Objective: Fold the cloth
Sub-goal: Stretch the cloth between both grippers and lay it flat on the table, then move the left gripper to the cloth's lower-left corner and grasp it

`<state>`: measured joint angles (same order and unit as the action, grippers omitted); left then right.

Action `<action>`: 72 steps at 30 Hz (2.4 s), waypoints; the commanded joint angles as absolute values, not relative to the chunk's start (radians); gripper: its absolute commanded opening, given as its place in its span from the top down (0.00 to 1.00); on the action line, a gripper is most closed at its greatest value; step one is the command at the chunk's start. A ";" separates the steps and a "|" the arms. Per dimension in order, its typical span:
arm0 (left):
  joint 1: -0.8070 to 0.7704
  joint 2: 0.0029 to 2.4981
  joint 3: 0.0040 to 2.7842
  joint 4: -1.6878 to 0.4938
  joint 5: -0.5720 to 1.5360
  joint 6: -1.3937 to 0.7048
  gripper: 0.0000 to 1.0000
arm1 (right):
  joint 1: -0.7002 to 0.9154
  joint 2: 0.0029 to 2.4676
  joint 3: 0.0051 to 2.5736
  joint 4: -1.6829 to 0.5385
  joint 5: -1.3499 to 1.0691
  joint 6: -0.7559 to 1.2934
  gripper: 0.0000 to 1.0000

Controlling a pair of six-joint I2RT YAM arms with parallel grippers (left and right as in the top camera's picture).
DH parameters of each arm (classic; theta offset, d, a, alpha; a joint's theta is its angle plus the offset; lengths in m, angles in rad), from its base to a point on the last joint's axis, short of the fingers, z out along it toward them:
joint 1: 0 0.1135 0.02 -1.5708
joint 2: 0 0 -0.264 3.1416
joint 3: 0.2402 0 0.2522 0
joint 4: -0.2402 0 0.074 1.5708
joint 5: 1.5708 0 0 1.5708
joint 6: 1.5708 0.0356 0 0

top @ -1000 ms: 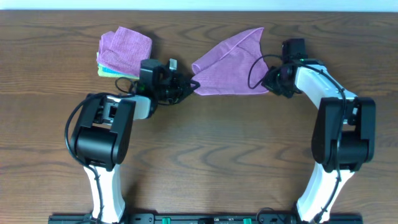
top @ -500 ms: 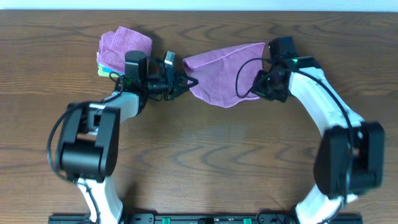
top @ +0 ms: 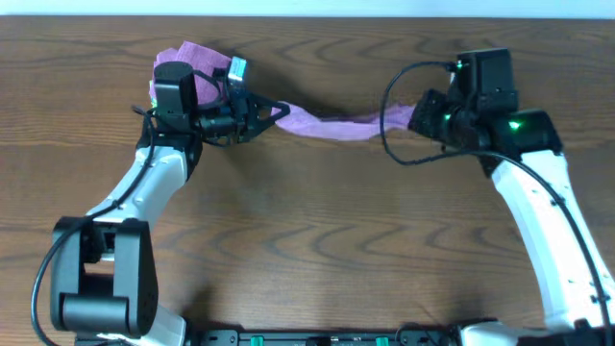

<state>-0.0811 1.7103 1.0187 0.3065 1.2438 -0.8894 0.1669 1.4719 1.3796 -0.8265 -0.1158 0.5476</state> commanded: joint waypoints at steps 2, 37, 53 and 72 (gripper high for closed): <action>-0.075 1.699 1.013 0.303 1.116 -0.894 0.94 | 0.171 1.493 1.378 -0.743 -0.102 0.560 0.99; -0.079 1.508 1.118 -0.671 0.871 -0.258 0.94 | 0.172 1.439 1.376 -0.996 -0.121 0.409 0.99; -0.147 1.503 0.793 -0.717 0.854 -0.197 0.94 | 0.178 1.116 0.839 -0.924 -0.147 0.448 0.99; -0.149 1.432 0.629 -0.706 0.865 -0.191 0.94 | 0.178 1.006 0.641 -0.945 -0.166 0.479 0.99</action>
